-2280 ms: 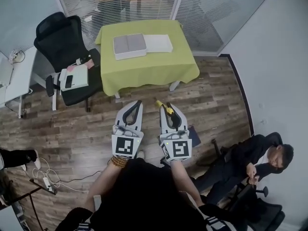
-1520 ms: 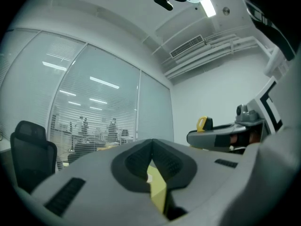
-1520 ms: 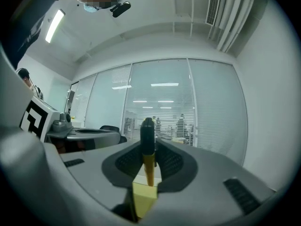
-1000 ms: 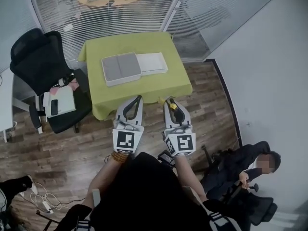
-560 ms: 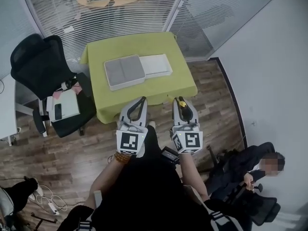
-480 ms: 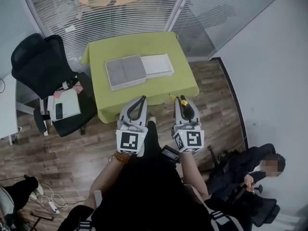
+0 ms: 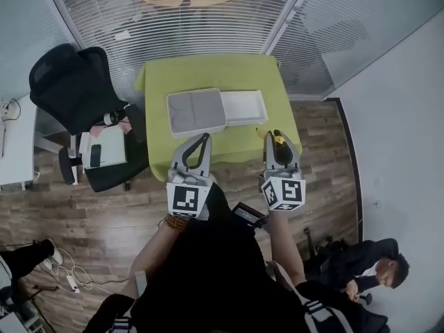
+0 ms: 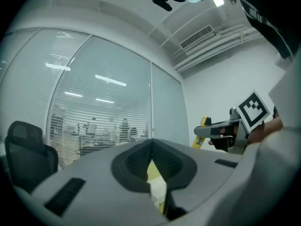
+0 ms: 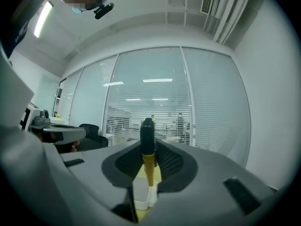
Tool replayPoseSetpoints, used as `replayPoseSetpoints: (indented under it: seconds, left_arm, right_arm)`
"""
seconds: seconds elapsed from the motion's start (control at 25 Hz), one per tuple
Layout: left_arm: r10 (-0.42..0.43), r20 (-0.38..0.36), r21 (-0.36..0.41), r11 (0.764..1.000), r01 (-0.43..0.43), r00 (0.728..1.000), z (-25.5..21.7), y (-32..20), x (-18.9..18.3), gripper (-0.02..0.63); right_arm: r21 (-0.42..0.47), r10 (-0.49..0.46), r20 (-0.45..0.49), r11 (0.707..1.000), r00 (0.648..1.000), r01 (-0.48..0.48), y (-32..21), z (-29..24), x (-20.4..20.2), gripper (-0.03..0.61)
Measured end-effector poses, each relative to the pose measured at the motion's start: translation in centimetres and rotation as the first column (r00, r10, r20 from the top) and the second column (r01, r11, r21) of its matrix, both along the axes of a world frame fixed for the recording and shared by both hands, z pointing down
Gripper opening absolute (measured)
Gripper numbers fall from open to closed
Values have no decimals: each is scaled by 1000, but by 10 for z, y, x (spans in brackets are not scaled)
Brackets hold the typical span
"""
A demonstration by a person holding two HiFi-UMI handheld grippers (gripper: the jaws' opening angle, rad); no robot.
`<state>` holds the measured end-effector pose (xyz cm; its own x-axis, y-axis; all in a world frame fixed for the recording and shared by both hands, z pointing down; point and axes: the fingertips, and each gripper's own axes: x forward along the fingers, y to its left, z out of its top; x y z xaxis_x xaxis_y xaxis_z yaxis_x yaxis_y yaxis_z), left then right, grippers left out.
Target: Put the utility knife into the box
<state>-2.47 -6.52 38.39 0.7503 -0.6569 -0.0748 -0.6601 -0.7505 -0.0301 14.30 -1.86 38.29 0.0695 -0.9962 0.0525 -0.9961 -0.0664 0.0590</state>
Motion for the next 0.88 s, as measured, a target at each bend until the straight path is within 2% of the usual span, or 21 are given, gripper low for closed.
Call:
replayPoseSetpoints:
  seconds: [0.48, 0.68, 0.88]
  left_arm:
    - [-81, 66, -27, 996, 82, 995, 12, -66, 31, 11]
    - [-124, 68, -20, 992, 126, 990, 14, -92, 38, 11]
    - [-161, 82, -28, 986, 164, 984, 14, -118, 46, 11]
  right_arm:
    - [-36, -94, 65, 995, 993, 96, -96, 17, 61, 65]
    - [-54, -150, 119, 986, 981, 158, -133, 26, 69, 64]
    - [-57, -218, 128, 972, 968, 226, -169, 27, 74, 66]
